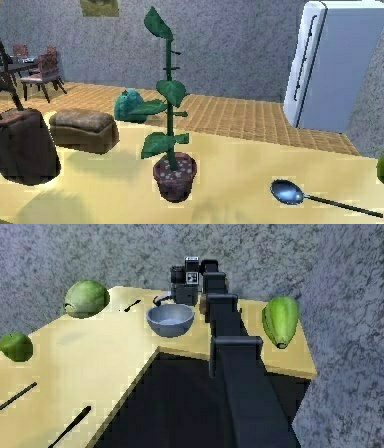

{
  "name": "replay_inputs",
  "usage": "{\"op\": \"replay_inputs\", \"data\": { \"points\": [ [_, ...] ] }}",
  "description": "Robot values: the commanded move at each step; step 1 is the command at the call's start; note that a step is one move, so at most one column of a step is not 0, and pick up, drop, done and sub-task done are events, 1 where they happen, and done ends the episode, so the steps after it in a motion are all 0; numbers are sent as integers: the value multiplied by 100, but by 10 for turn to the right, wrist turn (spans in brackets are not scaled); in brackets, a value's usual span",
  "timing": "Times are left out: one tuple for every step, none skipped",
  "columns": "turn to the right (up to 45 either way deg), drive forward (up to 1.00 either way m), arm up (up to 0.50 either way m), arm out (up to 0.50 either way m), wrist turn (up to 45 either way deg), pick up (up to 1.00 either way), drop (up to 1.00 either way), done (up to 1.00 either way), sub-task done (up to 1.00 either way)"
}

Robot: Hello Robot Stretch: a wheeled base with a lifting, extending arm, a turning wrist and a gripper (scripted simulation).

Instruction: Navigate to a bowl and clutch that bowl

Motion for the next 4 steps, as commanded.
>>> {"op": "replay_inputs", "data": {
  "points": [
    [0, 0, -8, 0, 0, 0, 0, 0, 0],
    [0, 0, 0, 0, 0, 100, 0, 0, 0],
    [0, 0, 8, 0, 0, 0, 0, 0, 0],
    [0, 0, 0, 0, 0, 0, 0, 100, 0]
  ]
}}
